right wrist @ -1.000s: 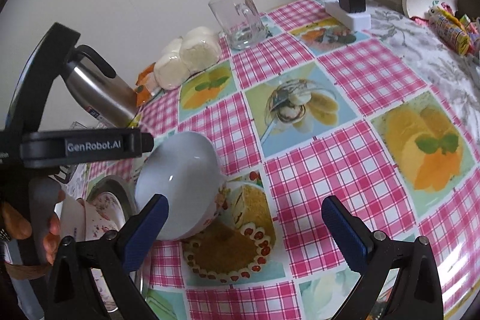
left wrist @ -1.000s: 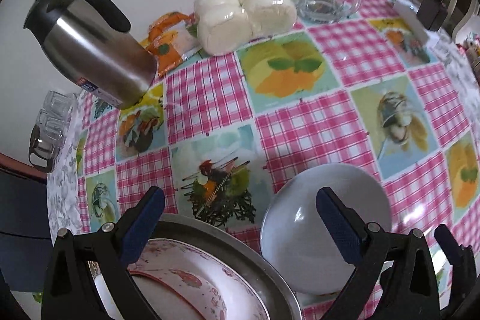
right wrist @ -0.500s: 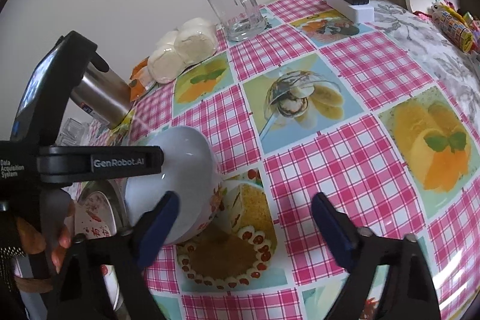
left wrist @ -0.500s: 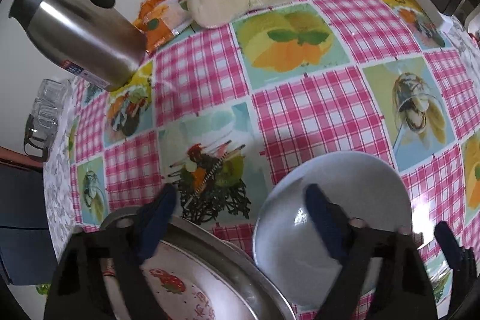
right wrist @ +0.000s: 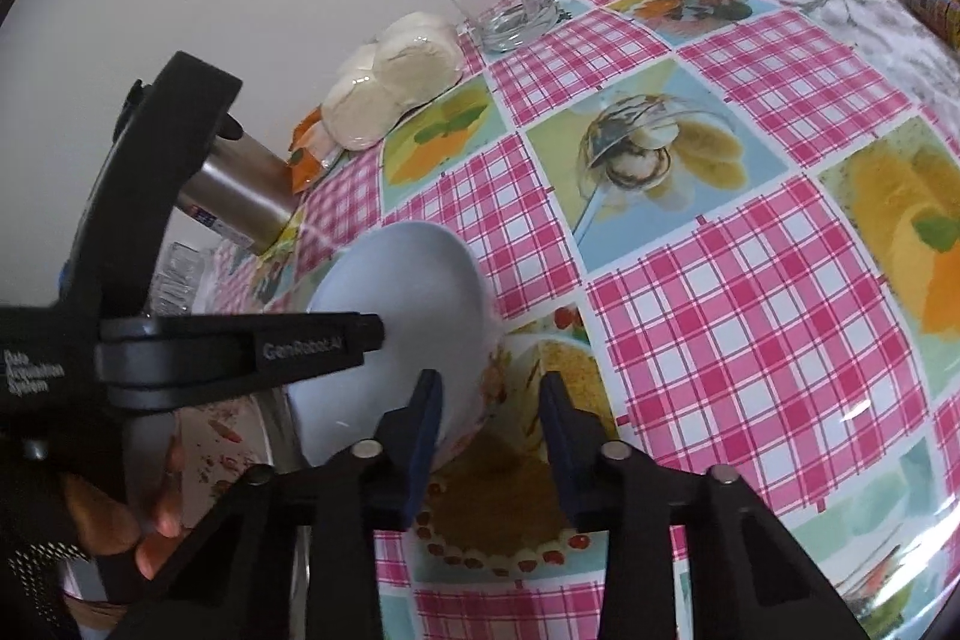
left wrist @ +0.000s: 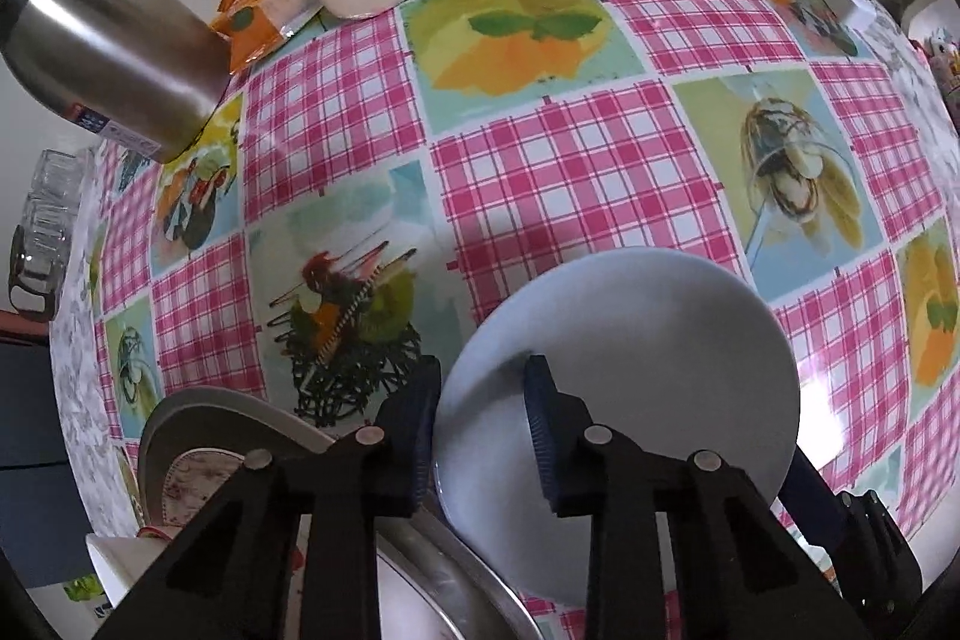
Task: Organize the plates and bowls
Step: 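Close both grippers on the round bowl rim and lift it, then carry the round bowl over the basin and lower it onto the stack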
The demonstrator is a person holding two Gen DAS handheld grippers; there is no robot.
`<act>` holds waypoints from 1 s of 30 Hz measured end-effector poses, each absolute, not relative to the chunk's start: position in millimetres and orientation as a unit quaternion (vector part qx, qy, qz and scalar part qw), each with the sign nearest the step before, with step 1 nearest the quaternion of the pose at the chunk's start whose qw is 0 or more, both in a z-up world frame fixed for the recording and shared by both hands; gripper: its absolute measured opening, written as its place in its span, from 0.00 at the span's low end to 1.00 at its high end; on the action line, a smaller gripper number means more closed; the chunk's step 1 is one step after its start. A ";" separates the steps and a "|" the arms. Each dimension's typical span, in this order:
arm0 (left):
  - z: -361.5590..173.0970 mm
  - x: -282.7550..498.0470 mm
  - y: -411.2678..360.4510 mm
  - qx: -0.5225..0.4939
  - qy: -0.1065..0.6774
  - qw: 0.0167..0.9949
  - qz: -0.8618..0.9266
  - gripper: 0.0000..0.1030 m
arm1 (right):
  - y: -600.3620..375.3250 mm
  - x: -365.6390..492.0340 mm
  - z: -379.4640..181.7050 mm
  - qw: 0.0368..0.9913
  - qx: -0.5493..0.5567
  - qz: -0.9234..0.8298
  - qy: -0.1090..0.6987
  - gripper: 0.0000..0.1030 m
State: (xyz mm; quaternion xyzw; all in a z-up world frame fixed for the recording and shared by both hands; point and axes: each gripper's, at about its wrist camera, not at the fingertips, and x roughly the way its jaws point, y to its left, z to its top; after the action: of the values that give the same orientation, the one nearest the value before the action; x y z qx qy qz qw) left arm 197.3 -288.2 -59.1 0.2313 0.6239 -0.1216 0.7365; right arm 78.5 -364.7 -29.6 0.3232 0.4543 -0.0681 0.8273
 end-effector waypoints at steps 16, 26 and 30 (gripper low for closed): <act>-58.4 149.5 -320.1 0.217 0.628 0.725 -0.178 0.27 | -398.0 59.4 -34.8 0.813 0.337 -0.102 0.464 0.26; -51.0 138.2 -319.9 0.186 0.618 0.740 -0.190 0.22 | -398.8 53.6 -39.0 0.801 0.349 -0.112 0.473 0.22; -48.4 131.1 -311.9 0.167 0.614 0.748 -0.189 0.22 | -397.3 48.7 -37.6 0.797 0.355 -0.113 0.475 0.22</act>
State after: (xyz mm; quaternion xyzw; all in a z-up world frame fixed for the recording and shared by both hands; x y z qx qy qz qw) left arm 131.1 -311.9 -48.4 0.1671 0.6139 -0.1890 0.7480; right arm 48.7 -397.3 -37.6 0.3553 0.4750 -0.1125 0.7972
